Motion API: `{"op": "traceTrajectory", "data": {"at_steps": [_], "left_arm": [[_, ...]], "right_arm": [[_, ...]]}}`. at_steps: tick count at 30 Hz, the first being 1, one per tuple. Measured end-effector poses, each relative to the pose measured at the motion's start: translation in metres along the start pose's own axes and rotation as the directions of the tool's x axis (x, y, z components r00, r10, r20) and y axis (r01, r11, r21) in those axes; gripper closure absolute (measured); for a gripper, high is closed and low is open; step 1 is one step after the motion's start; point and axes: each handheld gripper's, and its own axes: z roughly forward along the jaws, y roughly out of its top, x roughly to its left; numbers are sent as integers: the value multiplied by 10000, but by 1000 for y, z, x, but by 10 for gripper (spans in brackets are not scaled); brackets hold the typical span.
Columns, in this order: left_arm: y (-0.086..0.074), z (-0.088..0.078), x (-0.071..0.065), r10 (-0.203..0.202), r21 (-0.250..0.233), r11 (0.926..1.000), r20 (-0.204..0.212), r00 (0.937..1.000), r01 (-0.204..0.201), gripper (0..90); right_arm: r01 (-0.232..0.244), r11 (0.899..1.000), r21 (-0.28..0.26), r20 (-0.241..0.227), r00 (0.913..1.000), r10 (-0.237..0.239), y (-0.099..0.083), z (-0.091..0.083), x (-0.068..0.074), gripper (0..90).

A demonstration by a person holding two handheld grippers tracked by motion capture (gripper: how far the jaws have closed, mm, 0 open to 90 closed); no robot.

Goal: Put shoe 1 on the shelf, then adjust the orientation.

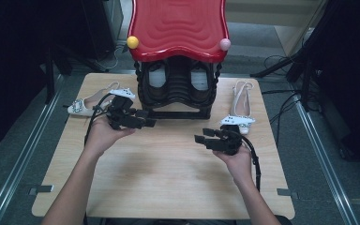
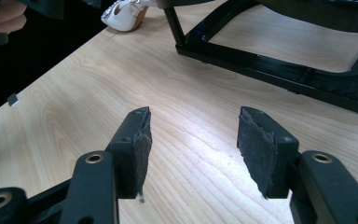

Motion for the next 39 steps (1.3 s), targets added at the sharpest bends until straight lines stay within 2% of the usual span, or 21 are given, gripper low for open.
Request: {"op": "traceTrajectory", "data": {"at_steps": [1,2,4,5,9,10,11,16,18,19,20,23,25,26,27,31,32,36,37,38,39], "left_arm": [[-3,-1,3,-42,73,10000,-171,9998,43,394],[-7,-4,5,2,89,10000,-531,9986,3,411],[-9,-6,8,-58,-47,10000,-497,9987,56,446],[-13,-10,13,-262,-132,9996,-509,9984,255,471],[-20,-13,20,-486,-48,9988,-543,9973,484,542],[-25,-15,23,-472,-95,9989,-778,9959,466,599],[-25,-15,23,-472,-95,9989,-778,9959,466,633],[-38,-27,32,-790,-511,9959,-1038,9915,740,720],[-46,-35,38,-986,-531,9942,-1063,9894,934,842],[-46,-35,38,-986,-531,9942,-1063,9894,934,882],[-52,-38,45,-1188,-488,9923,-1077,9871,1141,898],[-56,-41,50,-1328,-434,9908,-1215,9837,1284,899],[-58,-43,56,-1413,-513,9895,-1356,9806,1354,900],[-60,-46,60,-1541,-662,9871,-1466,9771,1458,899],[-60,-46,60,-1541,-662,9871,-1466,9771,1458,899],[-65,-51,71,-1806,-796,9823,-1666,9694,1693,899],[-65,-51,71,-1806,-796,9823,-1666,9694,1693,899],[-68,-57,85,-2053,-890,9775,-1930,9595,1912,899],[-71,-59,92,-2175,-872,9752,-2116,9529,2032,899],[-71,-59,92,-2175,-872,9752,-2116,9529,2032,899],[-75,-62,102,-2346,-919,9714,-2245,9458,2191,899]], "right_arm": [[7,10000,21,20,10000,-7,0,0,-1,455],[58,10000,26,30,10000,-58,0,2,-2,455],[29,10000,35,4,10000,-29,0,2,-3,455],[49,10000,47,-33,10000,-49,1,3,-6,455],[31,9999,148,-40,10000,-30,1,5,-9,456],[20,9998,200,-15,10000,-19,1,7,-11,455],[3,9997,239,-16,10000,-2,1,8,-11,455],[227,9992,342,172,9996,-233,1,11,-13,455],[169,9990,420,164,9997,-176,2,13,-15,455],[169,9990,420,164,9997,-176,2,13,-15,455],[175,9988,465,82,9998,-179,3,15,-15,455],[250,9981,569,-13,9997,-250,2,19,-14,455],[290,9976,632,-9,9996,-290,1,20,-13,455],[376,9970,679,-18,9993,-376,1,21,-11,455],[397,9967,712,-25,9992,-396,0,22,-11,455],[420,9962,762,-10,9991,-420,0,23,-9,453],[420,9962,762,-10,9991,-420,0,23,-9,453],[488,9940,980,96,9987,-500,-3,23,-8,449],[590,9943,884,137,9981,-604,-6,22,-7,450],[590,9943,884,137,9981,-604,-6,22,-7,450],[527,9944,921,175,9984,-545,-7,22,-7,450]]}}
